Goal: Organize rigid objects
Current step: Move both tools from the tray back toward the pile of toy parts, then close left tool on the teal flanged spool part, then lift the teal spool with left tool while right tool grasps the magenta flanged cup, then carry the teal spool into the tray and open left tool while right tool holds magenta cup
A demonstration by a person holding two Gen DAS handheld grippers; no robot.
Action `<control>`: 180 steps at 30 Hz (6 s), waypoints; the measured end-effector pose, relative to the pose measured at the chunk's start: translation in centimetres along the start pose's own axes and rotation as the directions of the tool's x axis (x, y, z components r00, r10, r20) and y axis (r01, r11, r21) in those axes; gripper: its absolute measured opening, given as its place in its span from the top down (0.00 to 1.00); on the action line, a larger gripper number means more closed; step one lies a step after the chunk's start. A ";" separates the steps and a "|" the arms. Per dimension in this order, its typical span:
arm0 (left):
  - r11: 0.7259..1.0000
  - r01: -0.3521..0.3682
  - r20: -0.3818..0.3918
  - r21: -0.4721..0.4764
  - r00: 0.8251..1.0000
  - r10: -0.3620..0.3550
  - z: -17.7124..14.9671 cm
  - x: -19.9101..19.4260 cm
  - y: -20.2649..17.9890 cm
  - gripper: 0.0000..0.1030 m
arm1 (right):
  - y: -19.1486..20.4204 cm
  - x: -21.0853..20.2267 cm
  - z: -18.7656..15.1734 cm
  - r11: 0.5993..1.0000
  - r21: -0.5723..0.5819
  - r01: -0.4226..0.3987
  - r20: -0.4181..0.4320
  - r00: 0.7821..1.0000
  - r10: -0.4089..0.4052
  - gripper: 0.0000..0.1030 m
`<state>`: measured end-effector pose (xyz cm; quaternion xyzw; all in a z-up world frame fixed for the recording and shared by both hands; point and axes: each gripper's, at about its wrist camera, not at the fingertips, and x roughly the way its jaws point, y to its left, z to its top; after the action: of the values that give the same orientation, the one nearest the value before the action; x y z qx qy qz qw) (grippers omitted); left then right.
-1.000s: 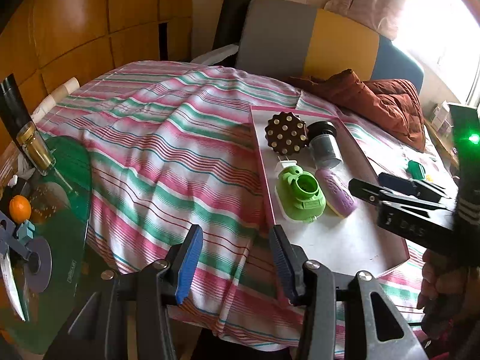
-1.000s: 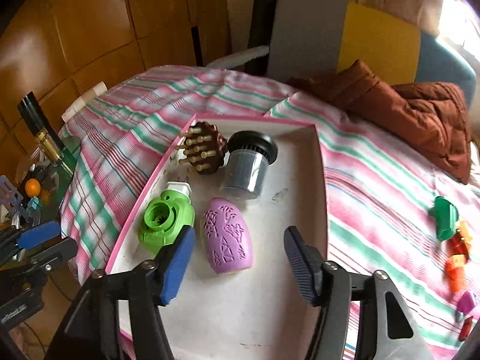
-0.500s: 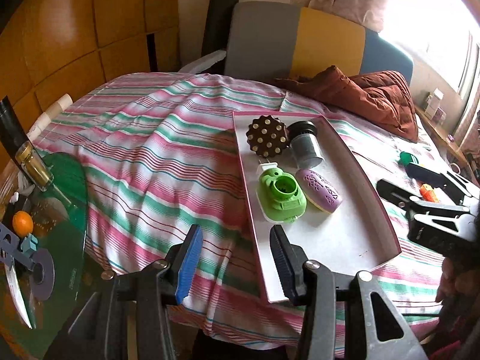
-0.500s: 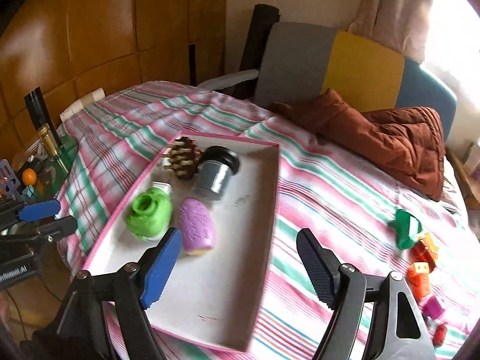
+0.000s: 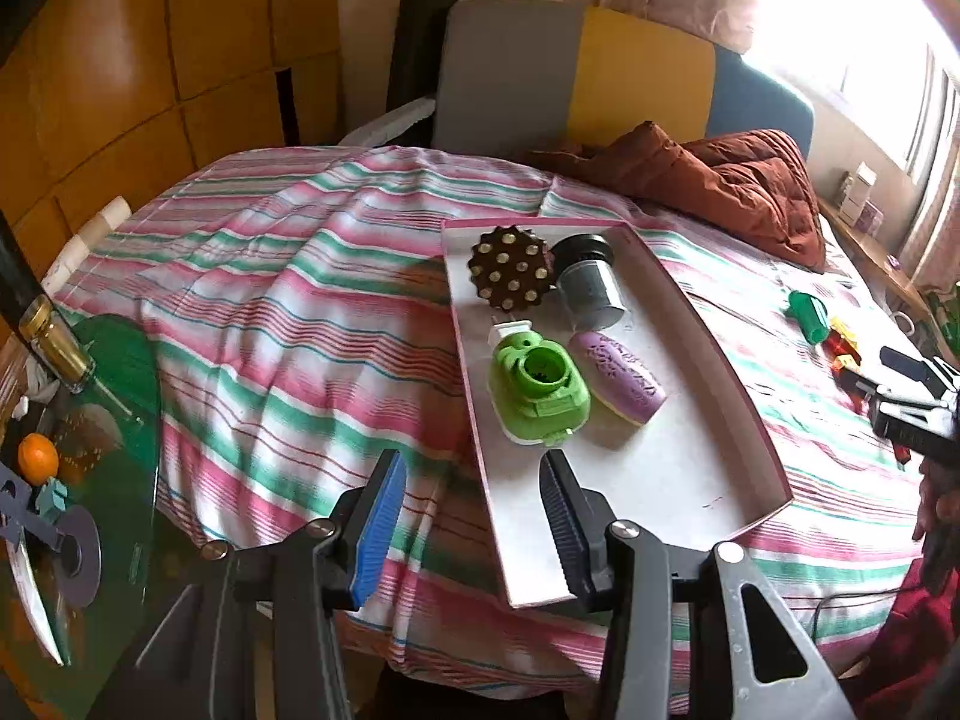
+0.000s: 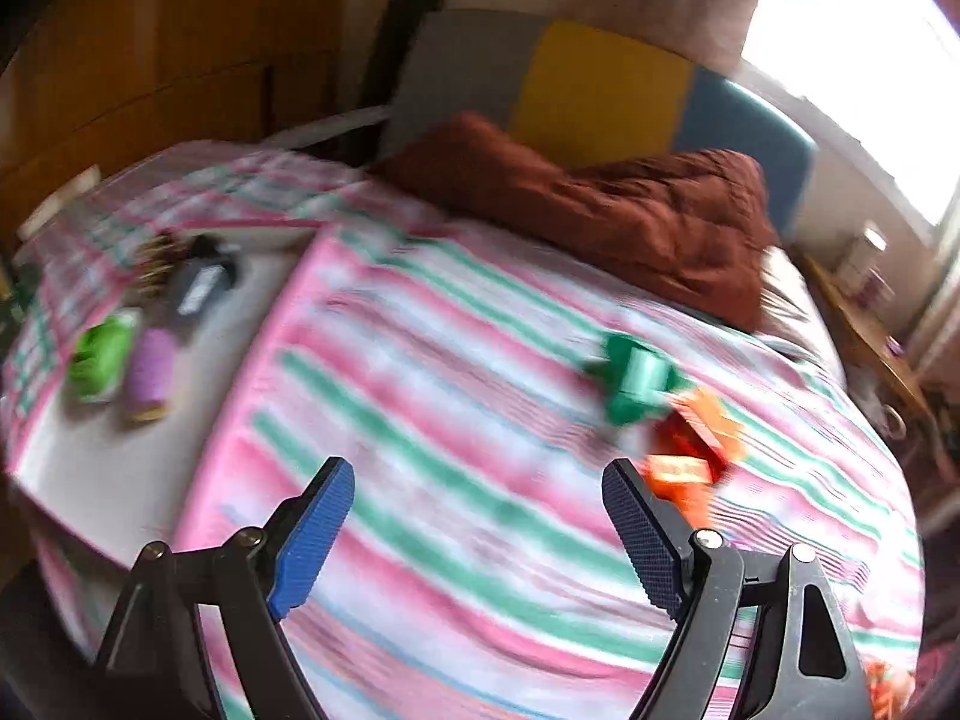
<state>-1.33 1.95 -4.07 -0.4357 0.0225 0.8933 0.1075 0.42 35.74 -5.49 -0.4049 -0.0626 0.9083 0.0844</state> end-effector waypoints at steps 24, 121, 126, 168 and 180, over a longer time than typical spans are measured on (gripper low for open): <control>0.969 0.172 -0.059 0.179 0.985 -0.164 3.2 1.6 -13.1 0.55 | -18.8 0.1 -5.5 0.705 0.697 0.128 -0.073 0.992 -0.108 0.13; 0.828 0.329 -0.070 0.453 0.940 -0.335 -1.1 11.3 -29.8 0.71 | -18.5 5.1 -6.8 0.824 0.560 0.090 -0.272 0.959 0.080 0.50; 0.830 0.329 -0.075 0.450 0.940 -0.332 -0.9 11.2 -29.7 0.71 | -18.6 5.1 -7.0 0.823 0.561 0.089 -0.269 0.960 0.080 0.50; 0.972 0.200 -0.017 0.124 0.980 -0.199 2.8 2.3 -8.6 0.72 | -17.1 6.0 -6.9 0.877 0.450 0.170 -0.311 0.950 -0.025 0.52; 0.989 0.148 -0.063 -0.027 0.987 -0.149 -0.4 2.4 -0.3 0.72 | -17.5 4.7 -5.9 0.872 0.456 0.178 -0.242 0.968 -0.071 0.52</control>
<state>-2.40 2.60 -6.23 -0.4660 -0.0165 0.8685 0.1680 3.52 54.13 -9.61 -0.4638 0.1450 0.8386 0.2460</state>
